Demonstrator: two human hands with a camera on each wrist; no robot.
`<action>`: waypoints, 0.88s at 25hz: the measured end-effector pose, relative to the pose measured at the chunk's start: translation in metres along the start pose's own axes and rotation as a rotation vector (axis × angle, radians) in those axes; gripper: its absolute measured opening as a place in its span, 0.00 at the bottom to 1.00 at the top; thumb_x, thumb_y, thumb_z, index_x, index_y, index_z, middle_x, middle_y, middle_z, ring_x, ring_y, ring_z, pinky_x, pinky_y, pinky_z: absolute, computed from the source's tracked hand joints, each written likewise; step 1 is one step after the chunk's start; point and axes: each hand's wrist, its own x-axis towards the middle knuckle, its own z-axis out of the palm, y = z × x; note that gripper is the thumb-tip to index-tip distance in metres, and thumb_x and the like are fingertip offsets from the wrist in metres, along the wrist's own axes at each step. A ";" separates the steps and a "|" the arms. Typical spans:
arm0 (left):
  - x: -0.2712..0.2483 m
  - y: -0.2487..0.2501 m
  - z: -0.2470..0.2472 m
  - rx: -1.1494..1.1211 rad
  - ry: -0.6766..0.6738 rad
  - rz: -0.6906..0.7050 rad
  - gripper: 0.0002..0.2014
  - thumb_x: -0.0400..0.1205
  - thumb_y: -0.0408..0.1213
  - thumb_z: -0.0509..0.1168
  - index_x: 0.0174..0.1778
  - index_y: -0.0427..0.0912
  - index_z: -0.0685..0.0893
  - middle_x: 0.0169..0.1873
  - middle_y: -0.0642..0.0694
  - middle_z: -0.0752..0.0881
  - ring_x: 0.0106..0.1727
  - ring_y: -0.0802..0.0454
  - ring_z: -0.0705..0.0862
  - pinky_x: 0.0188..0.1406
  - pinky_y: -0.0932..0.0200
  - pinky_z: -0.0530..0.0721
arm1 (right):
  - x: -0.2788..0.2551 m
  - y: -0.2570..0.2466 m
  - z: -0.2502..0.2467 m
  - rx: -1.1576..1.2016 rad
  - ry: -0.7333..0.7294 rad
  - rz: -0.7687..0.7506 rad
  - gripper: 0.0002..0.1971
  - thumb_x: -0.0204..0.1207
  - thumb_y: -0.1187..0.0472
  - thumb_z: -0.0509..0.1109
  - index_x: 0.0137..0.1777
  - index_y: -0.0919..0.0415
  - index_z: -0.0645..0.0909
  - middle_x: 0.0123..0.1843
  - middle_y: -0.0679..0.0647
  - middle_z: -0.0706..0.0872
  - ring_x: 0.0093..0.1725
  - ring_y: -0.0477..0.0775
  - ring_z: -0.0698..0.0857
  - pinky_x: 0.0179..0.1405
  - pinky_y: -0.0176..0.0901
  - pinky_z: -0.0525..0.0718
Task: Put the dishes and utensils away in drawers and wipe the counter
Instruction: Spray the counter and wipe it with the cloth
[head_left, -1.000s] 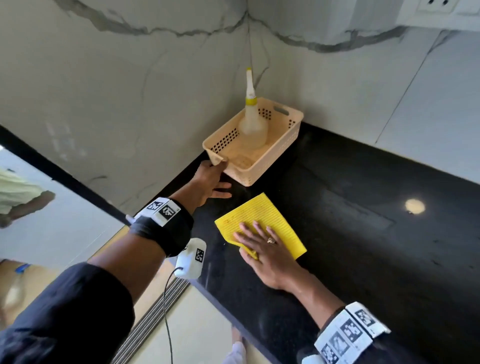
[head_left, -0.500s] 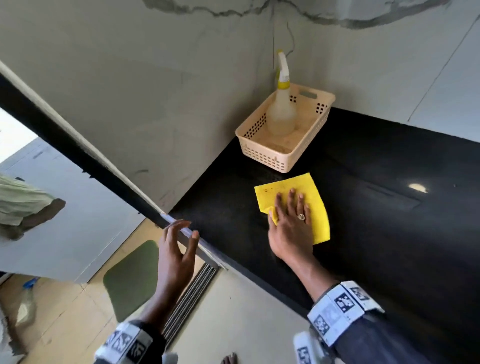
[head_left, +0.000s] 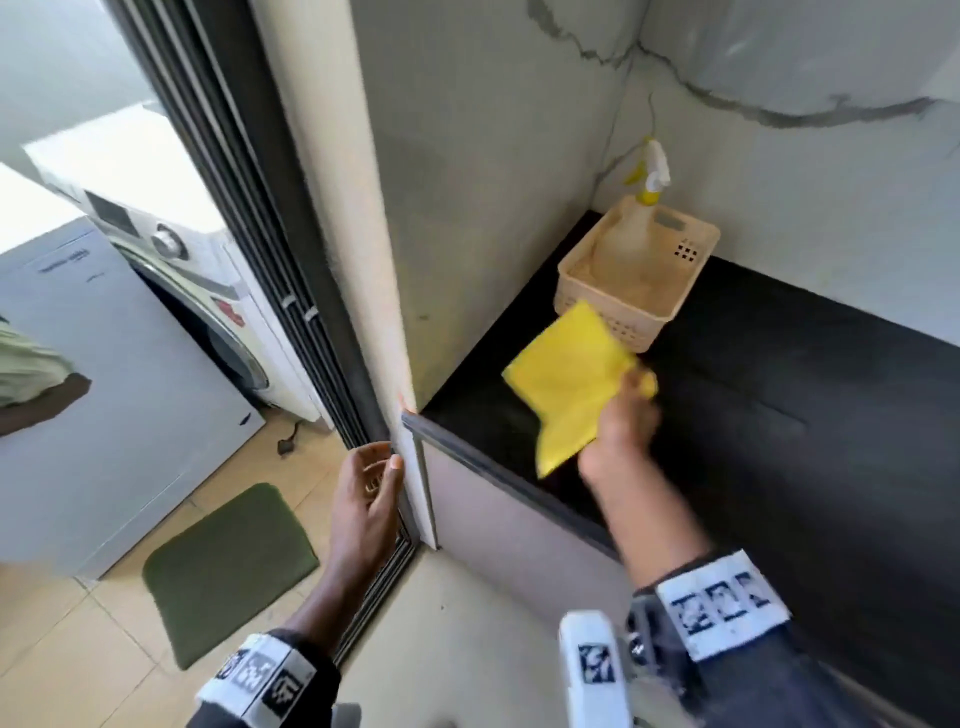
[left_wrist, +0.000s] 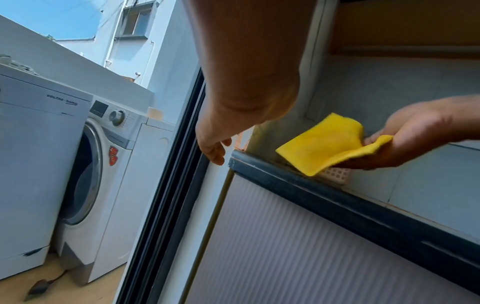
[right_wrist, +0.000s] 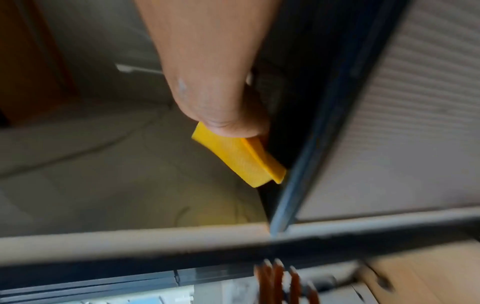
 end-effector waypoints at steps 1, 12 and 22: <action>0.004 -0.004 -0.002 -0.013 -0.008 0.013 0.09 0.86 0.43 0.62 0.59 0.45 0.81 0.52 0.55 0.84 0.54 0.68 0.82 0.58 0.54 0.83 | 0.017 -0.012 0.014 -0.097 0.016 -0.228 0.13 0.88 0.58 0.60 0.60 0.67 0.81 0.55 0.61 0.84 0.49 0.57 0.84 0.44 0.36 0.82; -0.002 -0.021 -0.021 0.106 0.034 0.067 0.04 0.87 0.41 0.61 0.50 0.51 0.82 0.45 0.57 0.85 0.47 0.72 0.81 0.44 0.74 0.75 | -0.015 0.132 0.028 -1.646 -0.821 -0.988 0.31 0.85 0.44 0.45 0.83 0.58 0.64 0.85 0.61 0.63 0.84 0.71 0.58 0.81 0.67 0.54; 0.013 0.050 0.140 0.535 -0.597 0.492 0.40 0.79 0.65 0.52 0.83 0.44 0.63 0.83 0.42 0.63 0.85 0.41 0.55 0.83 0.40 0.51 | 0.054 0.012 -0.280 -1.560 -0.160 -0.589 0.36 0.76 0.33 0.34 0.85 0.42 0.53 0.86 0.43 0.49 0.87 0.59 0.51 0.84 0.60 0.46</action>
